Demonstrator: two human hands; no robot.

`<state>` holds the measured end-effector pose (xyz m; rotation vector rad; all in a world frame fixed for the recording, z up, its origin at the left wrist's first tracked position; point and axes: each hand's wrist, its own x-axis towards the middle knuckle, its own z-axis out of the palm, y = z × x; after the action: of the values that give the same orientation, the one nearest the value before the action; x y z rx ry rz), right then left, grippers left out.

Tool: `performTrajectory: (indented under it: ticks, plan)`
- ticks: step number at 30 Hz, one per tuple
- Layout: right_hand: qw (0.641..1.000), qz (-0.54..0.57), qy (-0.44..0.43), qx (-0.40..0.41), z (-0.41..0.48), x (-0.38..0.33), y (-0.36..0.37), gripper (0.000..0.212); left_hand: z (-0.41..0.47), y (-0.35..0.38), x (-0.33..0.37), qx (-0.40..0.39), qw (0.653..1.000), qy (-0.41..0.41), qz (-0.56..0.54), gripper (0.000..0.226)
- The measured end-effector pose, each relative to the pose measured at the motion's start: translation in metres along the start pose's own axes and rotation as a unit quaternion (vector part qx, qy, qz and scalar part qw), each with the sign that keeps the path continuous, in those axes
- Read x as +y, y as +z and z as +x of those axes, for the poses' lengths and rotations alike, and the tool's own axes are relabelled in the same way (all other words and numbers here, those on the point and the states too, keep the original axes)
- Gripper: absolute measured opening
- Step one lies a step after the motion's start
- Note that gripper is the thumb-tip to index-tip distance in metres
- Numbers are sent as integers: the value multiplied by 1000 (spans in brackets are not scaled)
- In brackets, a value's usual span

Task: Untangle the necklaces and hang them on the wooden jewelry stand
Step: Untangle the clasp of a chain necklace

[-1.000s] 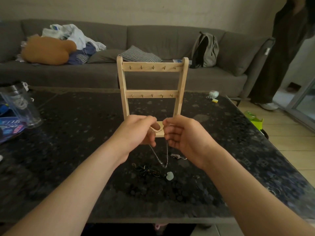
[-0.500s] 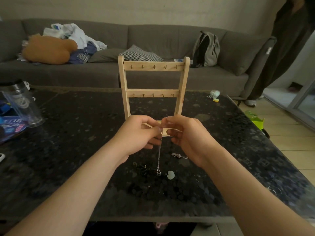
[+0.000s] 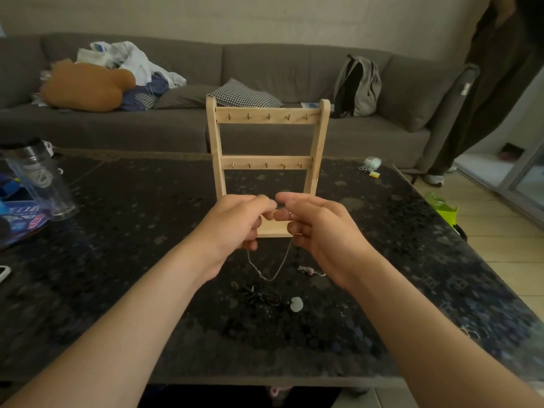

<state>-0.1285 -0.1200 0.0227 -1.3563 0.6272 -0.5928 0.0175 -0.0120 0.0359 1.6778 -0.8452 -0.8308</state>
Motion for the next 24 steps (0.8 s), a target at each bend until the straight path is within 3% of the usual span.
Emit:
performTrajectory:
  ticks: [5,9,15,24]
  plan:
    - [991,-101,-70,50,0,1,0,24,1,0,1,71,997,39,-2,25]
    - [961,-224,-139,80,5,10,5,12,3,0,-1,104,991,84,-6,20]
    - [960,-196,-179,89,16,6,20,10,19,-2,-7,191,970,142,50,12]
    - [934,-193,-246,174,44,-14,53,10,37,-17,5,347,873,306,157,5]
